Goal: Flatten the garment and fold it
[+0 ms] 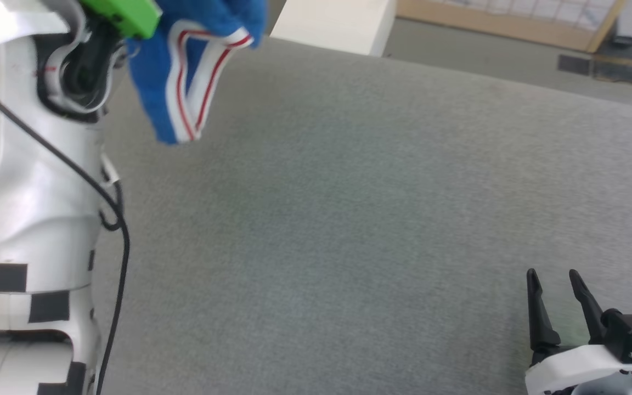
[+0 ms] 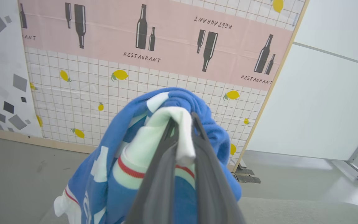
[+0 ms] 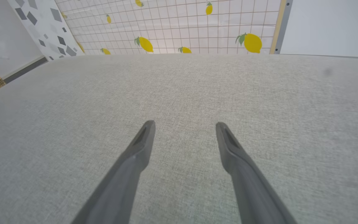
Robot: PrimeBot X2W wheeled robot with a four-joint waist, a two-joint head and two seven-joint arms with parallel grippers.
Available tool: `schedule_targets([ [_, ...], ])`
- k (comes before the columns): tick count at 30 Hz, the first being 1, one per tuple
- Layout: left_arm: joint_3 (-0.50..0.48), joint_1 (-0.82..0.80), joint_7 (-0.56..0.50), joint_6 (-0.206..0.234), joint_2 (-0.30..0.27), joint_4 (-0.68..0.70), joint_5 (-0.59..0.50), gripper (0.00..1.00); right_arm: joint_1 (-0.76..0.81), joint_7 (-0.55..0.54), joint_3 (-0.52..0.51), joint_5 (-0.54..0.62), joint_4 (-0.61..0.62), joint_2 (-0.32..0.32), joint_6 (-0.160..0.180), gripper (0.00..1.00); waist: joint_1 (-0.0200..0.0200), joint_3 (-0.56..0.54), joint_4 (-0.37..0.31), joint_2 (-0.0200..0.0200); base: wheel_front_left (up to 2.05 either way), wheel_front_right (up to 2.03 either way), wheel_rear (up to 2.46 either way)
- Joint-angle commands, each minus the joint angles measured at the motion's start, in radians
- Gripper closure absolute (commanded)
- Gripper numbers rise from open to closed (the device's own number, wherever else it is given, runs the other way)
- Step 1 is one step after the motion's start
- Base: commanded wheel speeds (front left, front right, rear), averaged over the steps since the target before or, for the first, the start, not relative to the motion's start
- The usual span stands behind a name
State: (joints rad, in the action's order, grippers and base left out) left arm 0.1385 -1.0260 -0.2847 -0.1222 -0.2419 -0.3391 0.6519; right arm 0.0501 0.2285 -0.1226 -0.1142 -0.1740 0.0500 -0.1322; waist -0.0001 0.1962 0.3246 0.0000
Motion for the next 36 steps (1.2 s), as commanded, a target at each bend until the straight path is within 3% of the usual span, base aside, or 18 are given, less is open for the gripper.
schedule_targets([
  [1,0.017,-0.025,-0.013,-0.005,0.016,0.02,0.012,1.0,-0.02,0.01,0.004,-0.008,-0.01,0.0,0.002,0.0,0.0001,-0.057,-0.062,0.0,0.0,0.0,0.0],
  [10,0.156,-0.014,-0.104,-0.008,0.107,0.124,0.12,1.0,-0.032,0.028,-0.007,-0.014,-0.054,0.0,0.002,0.0,0.0001,-0.094,-0.186,0.0,0.0,0.0,0.0],
  [18,0.271,0.123,-0.107,-0.008,0.153,0.103,0.176,1.0,-0.023,0.032,-0.04,-0.002,-0.063,0.0,0.002,0.0,0.0001,-0.089,-0.286,0.0,0.0,0.0,0.0],
  [28,0.487,0.383,-0.059,0.006,0.179,-0.176,0.122,1.0,-0.023,0.033,-0.029,-0.01,-0.074,0.0,0.002,0.0,0.0001,-0.079,-0.391,0.0,0.0,0.0,0.0],
  [36,0.571,0.47,-0.14,0.024,0.181,-0.374,0.104,1.0,-0.008,0.033,-0.029,-0.015,-0.069,0.0,0.002,0.0,0.0001,-0.085,-0.414,0.0,0.0,0.0,0.0],
])
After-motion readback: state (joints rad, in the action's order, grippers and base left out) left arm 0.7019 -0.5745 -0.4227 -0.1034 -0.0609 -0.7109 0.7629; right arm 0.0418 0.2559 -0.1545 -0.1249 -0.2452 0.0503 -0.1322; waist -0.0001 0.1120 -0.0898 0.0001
